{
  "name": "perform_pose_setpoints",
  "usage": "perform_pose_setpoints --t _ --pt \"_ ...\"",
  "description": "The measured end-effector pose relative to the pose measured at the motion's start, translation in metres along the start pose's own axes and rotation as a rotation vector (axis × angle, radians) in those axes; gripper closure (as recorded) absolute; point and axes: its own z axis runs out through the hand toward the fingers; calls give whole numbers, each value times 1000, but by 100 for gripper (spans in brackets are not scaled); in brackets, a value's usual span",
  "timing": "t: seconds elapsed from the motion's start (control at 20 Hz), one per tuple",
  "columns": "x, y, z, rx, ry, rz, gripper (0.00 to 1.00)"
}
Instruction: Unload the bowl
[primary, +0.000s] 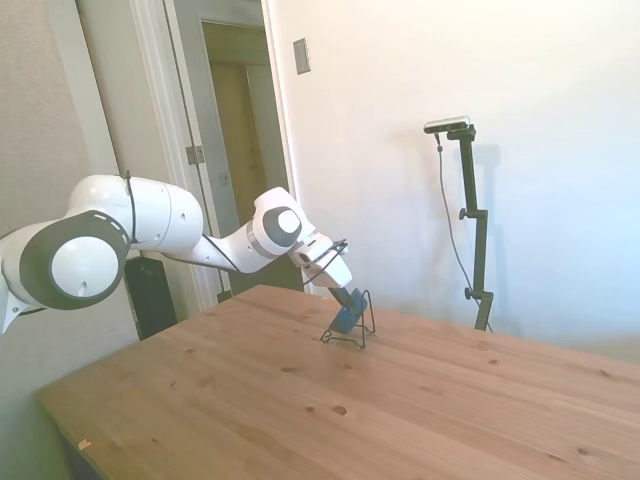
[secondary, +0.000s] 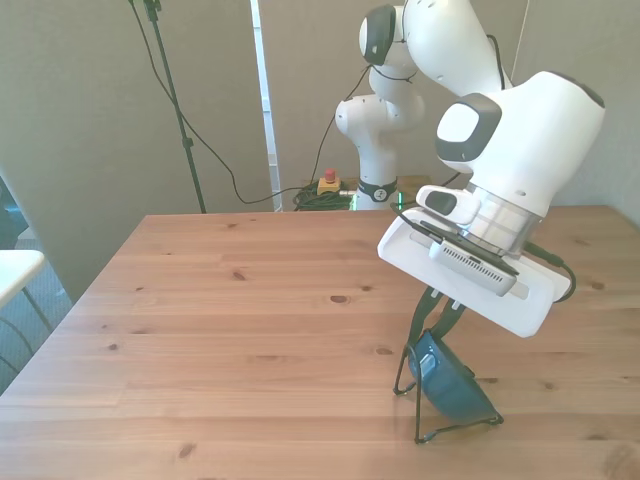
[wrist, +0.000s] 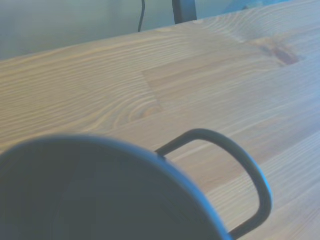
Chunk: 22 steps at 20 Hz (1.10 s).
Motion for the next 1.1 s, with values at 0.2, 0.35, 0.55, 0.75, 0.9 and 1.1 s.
perform_pose_setpoints --t 0.2,0.35,0.55,0.75,0.9,1.1 --pt "-1 2 -17 17 -2 0 100" --pt "-12 11 -34 36 -24 -16 100" --pt "-40 38 -63 82 -76 -64 100" --pt "-35 85 -72 97 -129 -42 100" --pt "-25 128 -62 92 -196 -2 100" --pt "-36 189 -33 103 -328 -13 100"
